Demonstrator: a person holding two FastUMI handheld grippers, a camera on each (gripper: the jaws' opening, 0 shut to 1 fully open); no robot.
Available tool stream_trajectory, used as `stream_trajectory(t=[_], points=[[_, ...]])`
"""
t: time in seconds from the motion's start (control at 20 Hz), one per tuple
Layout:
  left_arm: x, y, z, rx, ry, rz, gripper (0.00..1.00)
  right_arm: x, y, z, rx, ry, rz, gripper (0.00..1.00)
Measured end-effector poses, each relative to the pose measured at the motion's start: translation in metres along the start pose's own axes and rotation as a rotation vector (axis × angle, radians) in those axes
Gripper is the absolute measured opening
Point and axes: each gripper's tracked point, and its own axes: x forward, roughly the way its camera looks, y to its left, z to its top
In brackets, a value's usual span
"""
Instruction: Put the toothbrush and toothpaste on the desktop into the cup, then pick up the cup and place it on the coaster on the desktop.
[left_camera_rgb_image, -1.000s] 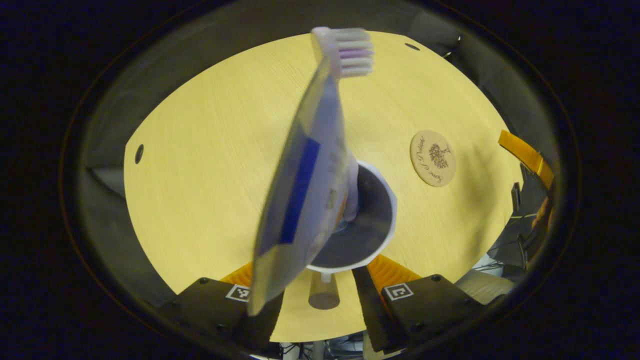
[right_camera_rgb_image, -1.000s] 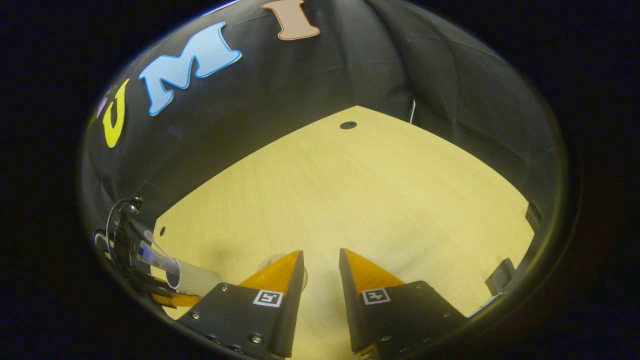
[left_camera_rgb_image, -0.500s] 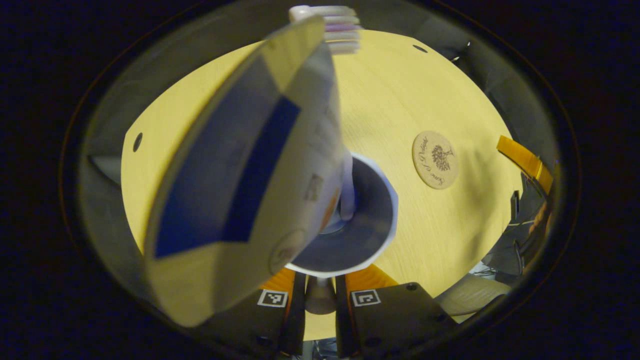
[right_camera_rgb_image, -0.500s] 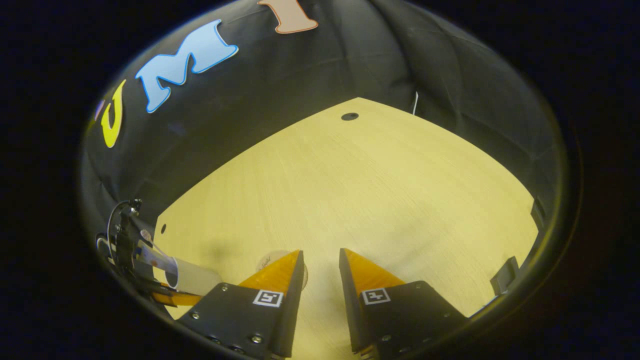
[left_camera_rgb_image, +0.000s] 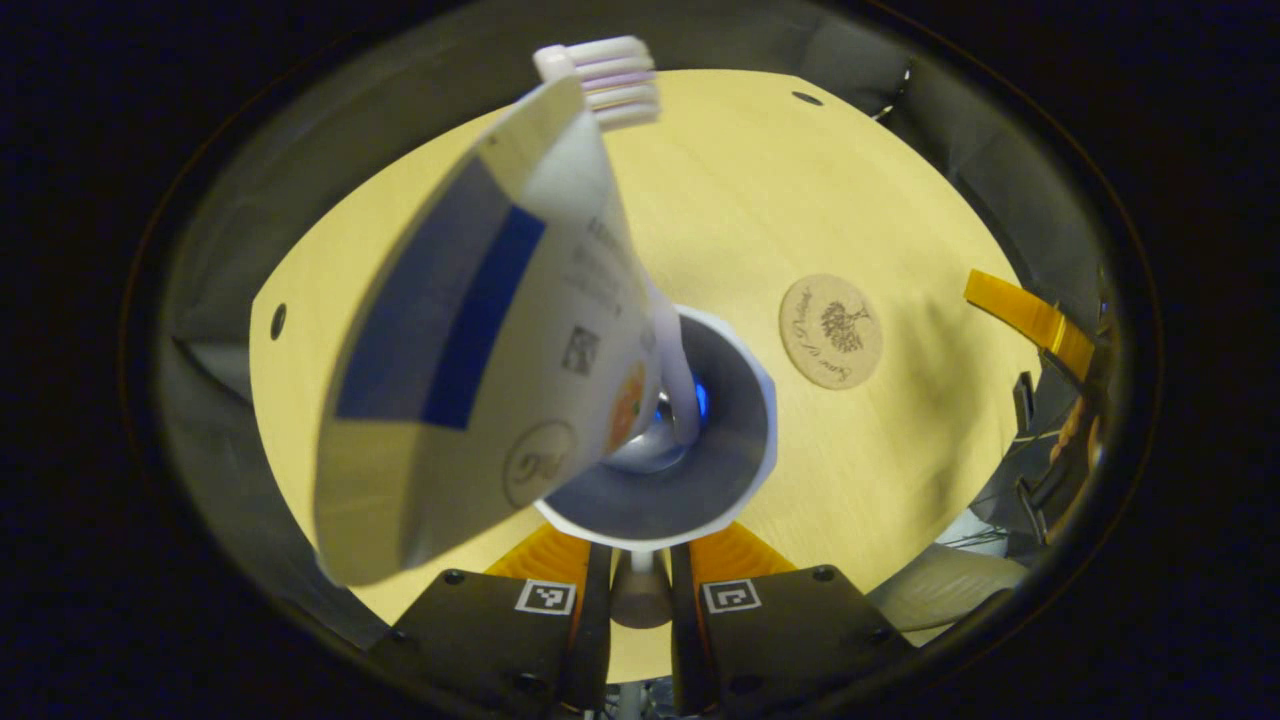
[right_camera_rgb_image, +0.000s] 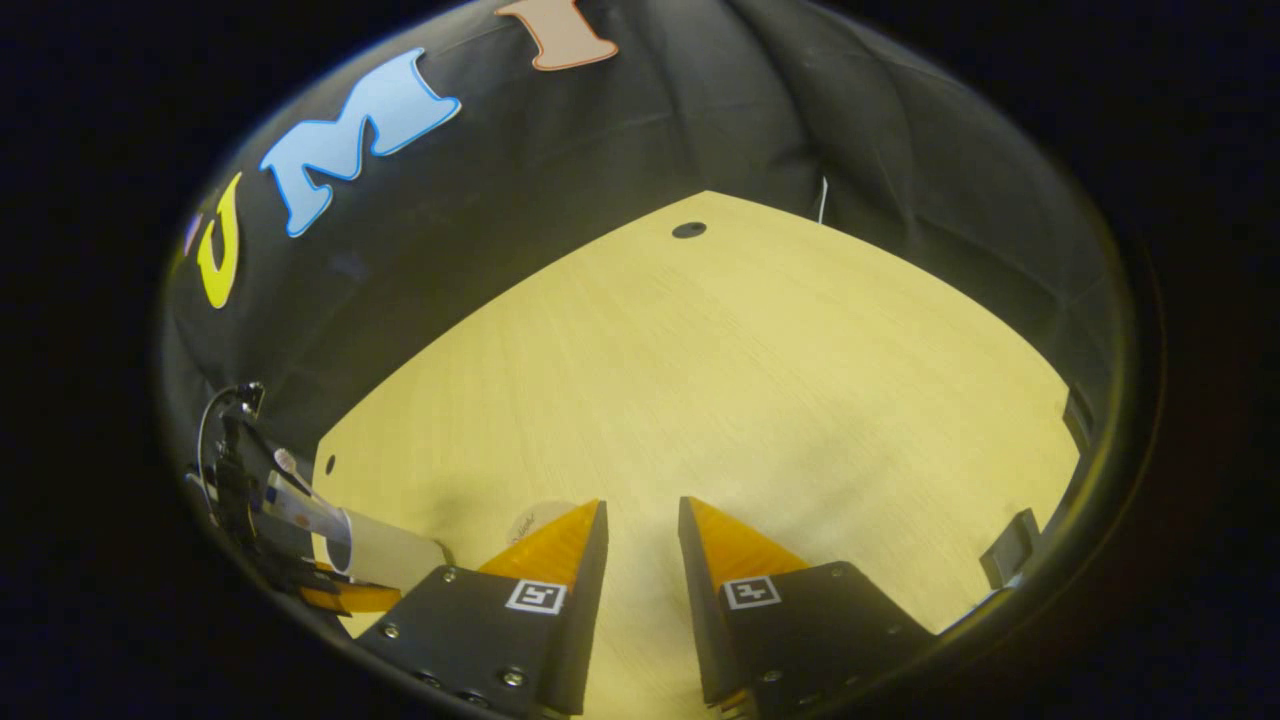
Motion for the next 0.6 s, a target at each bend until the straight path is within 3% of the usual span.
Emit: stream_trajectory(t=[0.6], points=[[0.007,-0.081,0.048,0.149,-0.037,-0.062,0.32,-0.013,-0.028,0.003,0.051,-0.019,-0.021,0.42]])
